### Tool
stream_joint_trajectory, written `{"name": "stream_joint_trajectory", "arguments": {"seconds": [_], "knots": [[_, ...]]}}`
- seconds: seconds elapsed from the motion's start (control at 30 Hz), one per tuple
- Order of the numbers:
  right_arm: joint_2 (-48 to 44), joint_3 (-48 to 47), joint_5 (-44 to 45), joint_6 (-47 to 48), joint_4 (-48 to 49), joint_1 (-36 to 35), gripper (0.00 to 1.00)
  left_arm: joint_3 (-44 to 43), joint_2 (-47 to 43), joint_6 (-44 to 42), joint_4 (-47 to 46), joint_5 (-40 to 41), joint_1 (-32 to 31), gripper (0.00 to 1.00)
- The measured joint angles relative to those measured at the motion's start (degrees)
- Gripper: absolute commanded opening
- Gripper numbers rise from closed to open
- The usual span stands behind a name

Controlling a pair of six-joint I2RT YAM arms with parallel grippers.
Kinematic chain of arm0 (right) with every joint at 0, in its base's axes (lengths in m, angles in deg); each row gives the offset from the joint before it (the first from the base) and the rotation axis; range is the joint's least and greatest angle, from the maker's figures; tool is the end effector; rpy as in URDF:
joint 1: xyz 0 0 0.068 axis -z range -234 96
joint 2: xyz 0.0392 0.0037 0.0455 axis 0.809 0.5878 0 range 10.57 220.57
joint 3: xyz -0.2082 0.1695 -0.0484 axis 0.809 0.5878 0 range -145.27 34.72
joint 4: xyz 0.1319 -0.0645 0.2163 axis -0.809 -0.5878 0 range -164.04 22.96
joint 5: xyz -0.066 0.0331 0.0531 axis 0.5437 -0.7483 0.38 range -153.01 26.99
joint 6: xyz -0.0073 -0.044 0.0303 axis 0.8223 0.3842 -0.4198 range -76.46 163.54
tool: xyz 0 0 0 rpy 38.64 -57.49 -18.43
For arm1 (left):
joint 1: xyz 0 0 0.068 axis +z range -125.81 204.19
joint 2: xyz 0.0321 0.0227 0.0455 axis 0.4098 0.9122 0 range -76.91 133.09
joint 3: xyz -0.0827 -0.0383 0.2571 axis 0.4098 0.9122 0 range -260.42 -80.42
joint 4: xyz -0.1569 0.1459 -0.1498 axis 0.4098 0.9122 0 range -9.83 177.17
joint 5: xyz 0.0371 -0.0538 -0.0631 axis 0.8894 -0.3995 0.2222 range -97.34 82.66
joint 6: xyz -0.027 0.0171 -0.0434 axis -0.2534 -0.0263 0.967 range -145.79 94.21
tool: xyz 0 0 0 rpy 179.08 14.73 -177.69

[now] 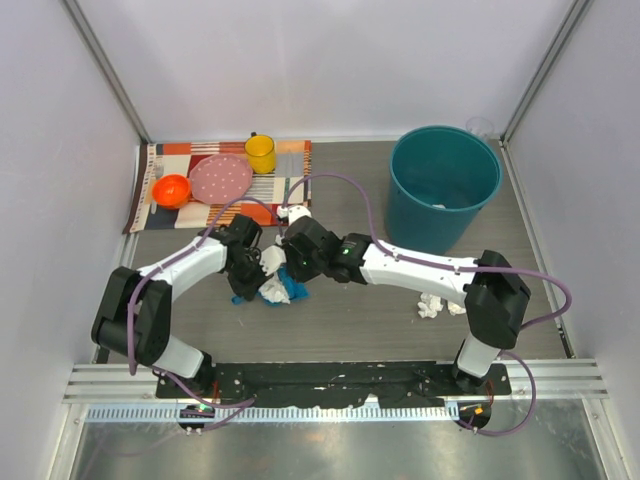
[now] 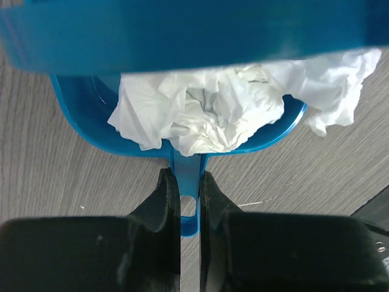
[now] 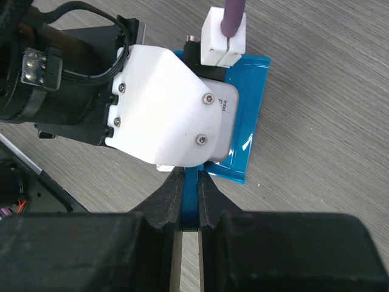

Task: Sweep away the paper scraps from the table

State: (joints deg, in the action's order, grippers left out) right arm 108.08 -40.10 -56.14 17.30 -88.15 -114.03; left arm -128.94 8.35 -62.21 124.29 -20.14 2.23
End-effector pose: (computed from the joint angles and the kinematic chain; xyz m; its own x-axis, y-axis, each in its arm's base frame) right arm 0.1949 0.3294 0.2603 -0.6713 -0.2853 -0.6841 -0.5799 0.7770 0.2450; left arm 0.2267 -0.1000 0.1709 -0.5010 0.8262 -0.2576 0.8633 0.4980 -0.0817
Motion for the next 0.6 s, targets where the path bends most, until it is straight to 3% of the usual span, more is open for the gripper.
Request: {"name": "stream_joint_trajectory", "arguments": {"seconds": [0.2,0.6], "knots": [[-0.6,-0.9,1.8,-0.3,-2.3,0.0,0.01,0.0,0.0,0.4,-0.4,-2.9,-0.1,0.0],[-9.1,-3.7,22.6,5.1,-13.7,1.8,0.01,0.0,-0.5,2.6,-1.5,-8.4,-0.2,0.0]]}}
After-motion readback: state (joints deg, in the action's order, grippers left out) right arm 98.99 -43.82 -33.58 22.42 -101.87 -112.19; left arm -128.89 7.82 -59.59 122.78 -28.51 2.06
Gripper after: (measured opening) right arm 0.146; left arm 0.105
